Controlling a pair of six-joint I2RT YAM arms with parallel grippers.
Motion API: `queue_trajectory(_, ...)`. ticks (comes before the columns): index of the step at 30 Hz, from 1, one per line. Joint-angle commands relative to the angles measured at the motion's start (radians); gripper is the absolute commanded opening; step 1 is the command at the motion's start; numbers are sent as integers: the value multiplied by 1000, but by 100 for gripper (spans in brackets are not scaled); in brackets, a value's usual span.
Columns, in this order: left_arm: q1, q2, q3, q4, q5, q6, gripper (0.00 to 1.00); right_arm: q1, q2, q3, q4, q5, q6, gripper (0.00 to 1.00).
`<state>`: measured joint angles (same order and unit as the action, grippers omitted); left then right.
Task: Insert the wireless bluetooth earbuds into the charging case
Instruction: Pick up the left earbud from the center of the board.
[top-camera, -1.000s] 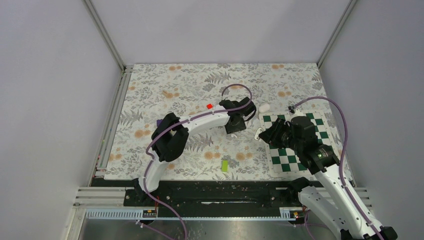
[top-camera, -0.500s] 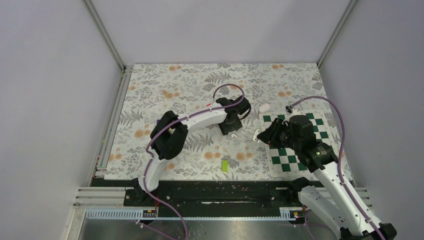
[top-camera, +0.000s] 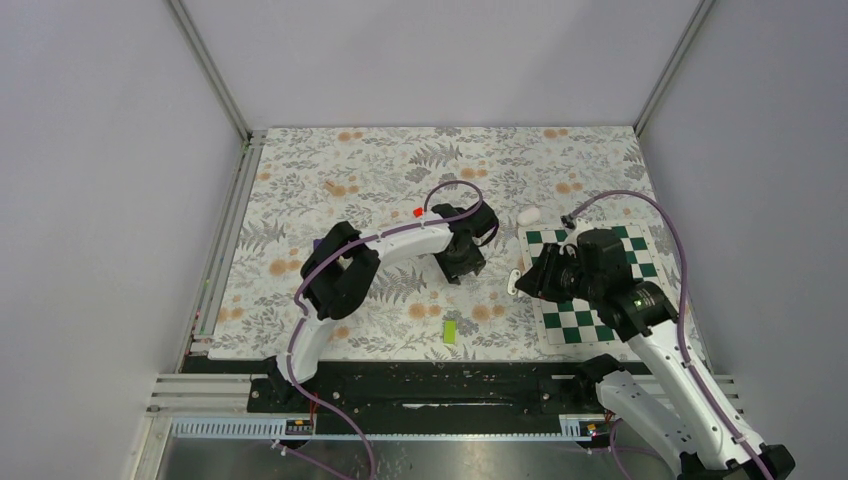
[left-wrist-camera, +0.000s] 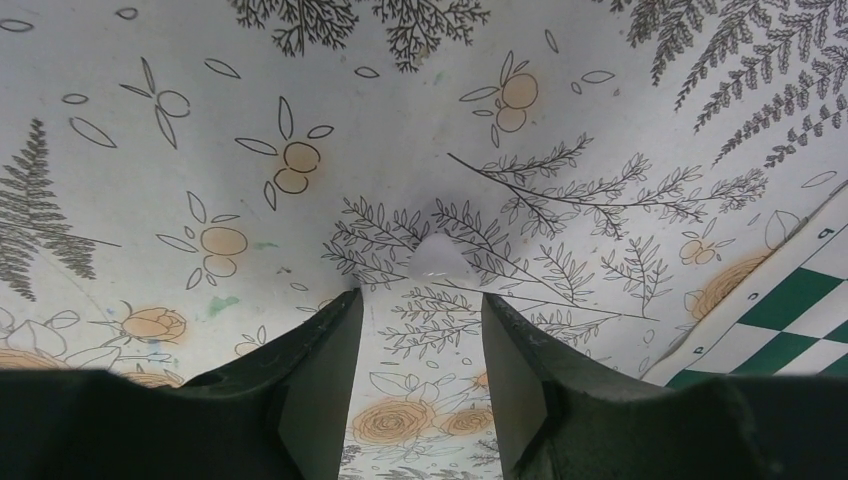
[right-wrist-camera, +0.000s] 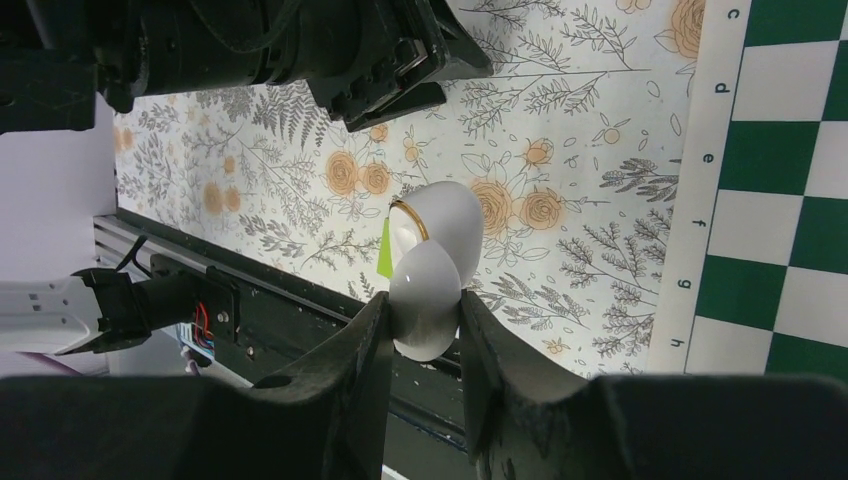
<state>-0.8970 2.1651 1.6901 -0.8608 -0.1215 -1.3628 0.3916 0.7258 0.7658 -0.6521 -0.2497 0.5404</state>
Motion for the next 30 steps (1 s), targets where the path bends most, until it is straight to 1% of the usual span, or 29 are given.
queue_trajectory(1,2,-33,-25,69,35,-65,48,-5,-12,68,-39,2,-58,0)
queue_trajectory(3,5,-31,-35,83,30,-89,47,-5,-14,69,-39,-4,-55,0)
queue_trajectory(5,9,-28,-42,87,29,-108,45,-5,-19,65,-40,-5,-51,0)
queue_trajectory(7,10,-30,-50,86,15,-129,42,-5,-25,60,-39,-6,-48,0)
queue_trajectory(12,22,-34,-46,71,-39,-152,40,-5,-25,56,-39,-15,-43,0)
queue_trajectory(17,33,-23,-50,60,-28,-167,38,-5,-22,51,-30,-21,-40,0)
queue_trajectory(22,41,-19,-57,60,-24,-175,34,-5,-17,44,-22,-32,-33,0)
queue_trajectory(30,48,3,-31,60,2,-162,24,-4,-16,46,-19,-28,-28,0)
